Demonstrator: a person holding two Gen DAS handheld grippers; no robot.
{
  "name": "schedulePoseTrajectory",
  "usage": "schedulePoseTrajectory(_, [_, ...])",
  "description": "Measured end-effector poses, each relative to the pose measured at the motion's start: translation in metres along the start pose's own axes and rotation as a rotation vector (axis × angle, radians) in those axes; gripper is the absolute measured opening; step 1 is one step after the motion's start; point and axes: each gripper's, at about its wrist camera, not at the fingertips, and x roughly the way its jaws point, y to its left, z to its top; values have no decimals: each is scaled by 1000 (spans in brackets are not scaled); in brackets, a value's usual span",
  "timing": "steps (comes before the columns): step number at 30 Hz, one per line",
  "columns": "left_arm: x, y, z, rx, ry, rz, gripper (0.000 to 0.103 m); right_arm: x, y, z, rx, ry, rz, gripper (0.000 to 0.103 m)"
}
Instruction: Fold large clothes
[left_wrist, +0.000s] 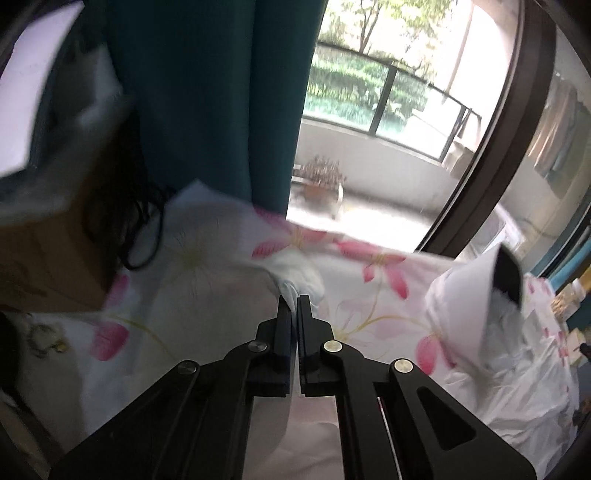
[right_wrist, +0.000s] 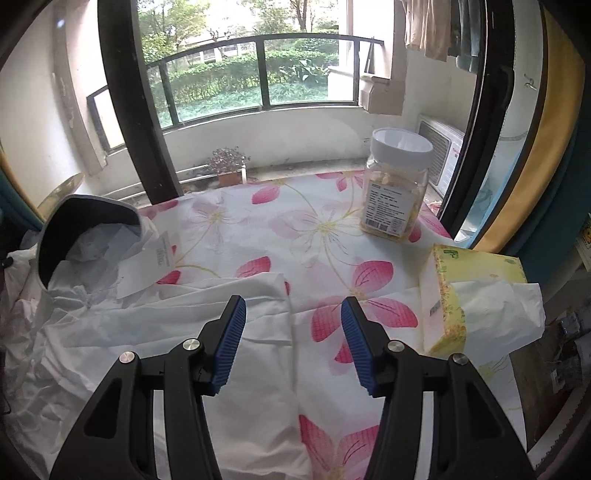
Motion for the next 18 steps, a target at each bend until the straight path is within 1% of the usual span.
schedulePoseTrajectory(3, [-27, -5, 6, 15, -44, -11, 3, -8, 3, -1, 1, -14, 18, 54])
schedulePoseTrajectory(9, [-79, -18, 6, 23, -116, -55, 3, -29, 4, -8, 8, -44, 50, 54])
schedulePoseTrajectory(12, [-103, -33, 4, 44, -146, -83, 3, -40, 3, -14, 11, -57, 64, 54])
schedulePoseTrajectory(18, [-143, -83, -5, 123, -200, -153, 3, -58, -4, -27, 24, -70, 92, 54])
